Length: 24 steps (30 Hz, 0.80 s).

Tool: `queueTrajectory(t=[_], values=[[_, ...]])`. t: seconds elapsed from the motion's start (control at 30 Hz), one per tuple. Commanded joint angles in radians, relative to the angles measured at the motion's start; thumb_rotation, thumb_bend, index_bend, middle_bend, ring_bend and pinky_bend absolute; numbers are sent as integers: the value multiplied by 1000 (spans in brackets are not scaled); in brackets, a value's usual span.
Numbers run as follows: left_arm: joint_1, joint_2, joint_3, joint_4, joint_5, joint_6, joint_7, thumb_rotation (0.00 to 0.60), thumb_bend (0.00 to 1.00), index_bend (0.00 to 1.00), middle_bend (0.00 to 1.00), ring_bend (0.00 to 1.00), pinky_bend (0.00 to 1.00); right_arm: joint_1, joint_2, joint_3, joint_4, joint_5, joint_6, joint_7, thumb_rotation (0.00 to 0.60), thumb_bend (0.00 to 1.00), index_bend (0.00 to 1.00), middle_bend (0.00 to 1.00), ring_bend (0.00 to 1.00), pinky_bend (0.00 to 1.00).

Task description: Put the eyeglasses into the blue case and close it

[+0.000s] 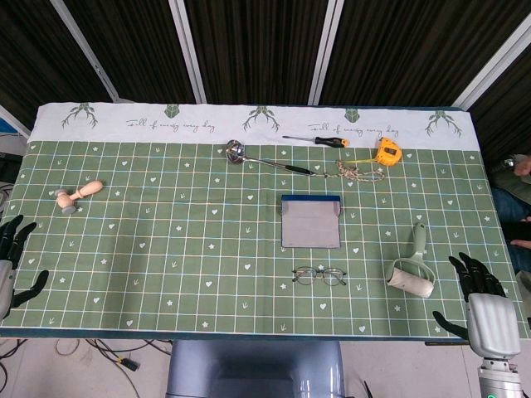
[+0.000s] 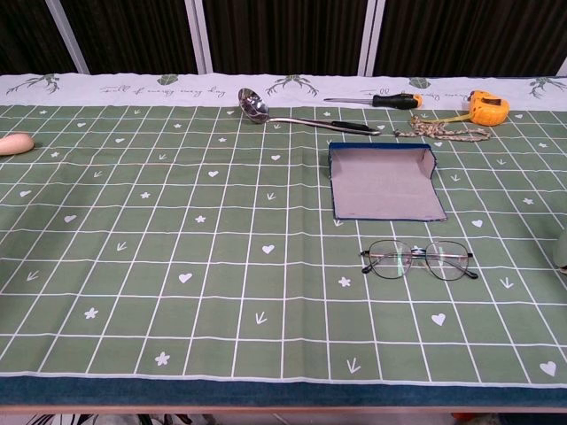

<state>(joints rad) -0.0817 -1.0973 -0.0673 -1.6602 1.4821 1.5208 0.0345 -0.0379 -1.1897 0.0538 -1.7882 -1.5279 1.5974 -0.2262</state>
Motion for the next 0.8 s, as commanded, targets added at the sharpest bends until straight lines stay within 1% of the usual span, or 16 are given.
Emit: queueTrajectory(t=[0.03, 0.43, 0.7, 0.8], values=[[0, 0, 0, 0, 2, 1, 3, 600, 311, 89, 0, 0, 0, 0, 1, 0, 0, -1, -1, 2, 600, 192, 139, 118, 132, 225], [1, 0, 1, -3, 5, 3, 2, 600, 311, 90, 0, 0, 0, -2, 6, -4, -7, -7, 2, 6, 600, 193, 140, 118, 132, 224], [0, 0, 0, -5, -2, -1, 4, 600, 311, 90, 0, 0, 0, 3, 5, 0, -2, 7, -11, 12, 600, 193, 141, 118, 132, 225], [0, 1, 0, -6, 0, 0, 7, 600, 310, 90, 0, 0, 0, 3, 6, -3, -5, 2, -12, 12, 600, 193, 162, 118, 132, 224]])
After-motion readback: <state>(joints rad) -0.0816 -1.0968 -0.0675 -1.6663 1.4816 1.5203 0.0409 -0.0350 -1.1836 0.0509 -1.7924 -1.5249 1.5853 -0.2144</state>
